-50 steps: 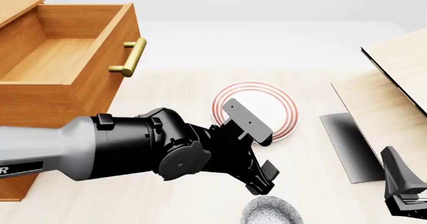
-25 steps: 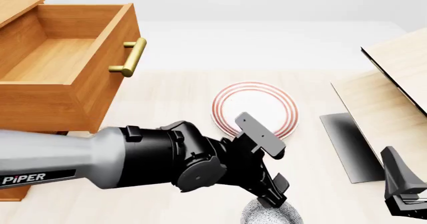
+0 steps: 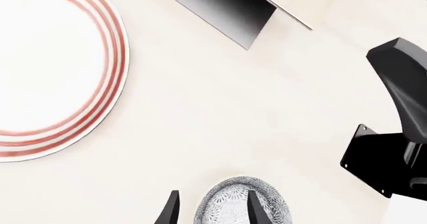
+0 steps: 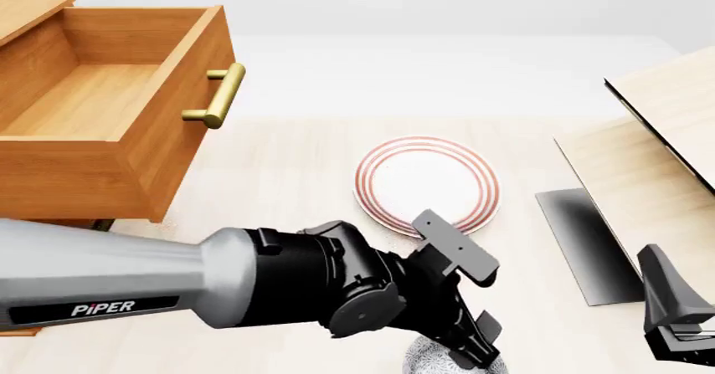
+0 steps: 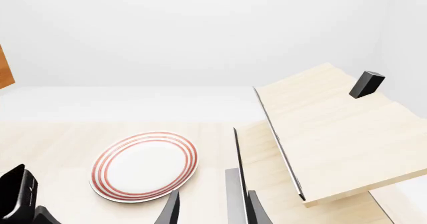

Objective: Open the top drawer of the cabinet and put the bowl in it.

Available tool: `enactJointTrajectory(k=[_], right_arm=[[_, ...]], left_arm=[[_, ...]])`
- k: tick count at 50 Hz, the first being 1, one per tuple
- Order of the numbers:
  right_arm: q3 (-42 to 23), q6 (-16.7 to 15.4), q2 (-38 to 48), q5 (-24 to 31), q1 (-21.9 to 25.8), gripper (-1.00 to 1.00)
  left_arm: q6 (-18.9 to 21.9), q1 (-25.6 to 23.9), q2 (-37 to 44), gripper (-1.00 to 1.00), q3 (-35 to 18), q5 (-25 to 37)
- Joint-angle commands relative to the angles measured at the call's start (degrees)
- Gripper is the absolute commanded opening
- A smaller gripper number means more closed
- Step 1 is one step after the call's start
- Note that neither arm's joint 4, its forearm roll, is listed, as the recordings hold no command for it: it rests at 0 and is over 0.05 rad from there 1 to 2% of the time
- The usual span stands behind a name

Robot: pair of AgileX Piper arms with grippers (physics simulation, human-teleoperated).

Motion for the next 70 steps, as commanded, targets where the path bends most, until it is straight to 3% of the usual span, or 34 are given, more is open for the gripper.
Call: enactJointTrajectory(k=[1, 17, 63, 64, 70], right_arm=[[0.02, -0.03, -0.11, 0.01, 0.01, 1.0], [0.03, -0.01, -0.08, 0.02, 0.02, 1.0], [0.03, -0.01, -0.08, 0.02, 0.0, 1.0], [0.02, -0.02, -0.1, 0.01, 0.01, 1.0], [0.02, -0.03, -0.11, 0.01, 0.0, 1.0]], left_arm=[[-2.06, -0.13, 1.97, 1.0, 0.06, 0.12], [-3.09, 1.81, 2.32, 1.0, 3.18, -1.9], [-7.24, -0.24, 8.35, 1.0, 2.45, -5.5], [-7.11, 0.2, 7.66, -1.0, 3.19, -5.86], [-6.57, 0.5, 6.95, -1.0, 3.46, -5.73]])
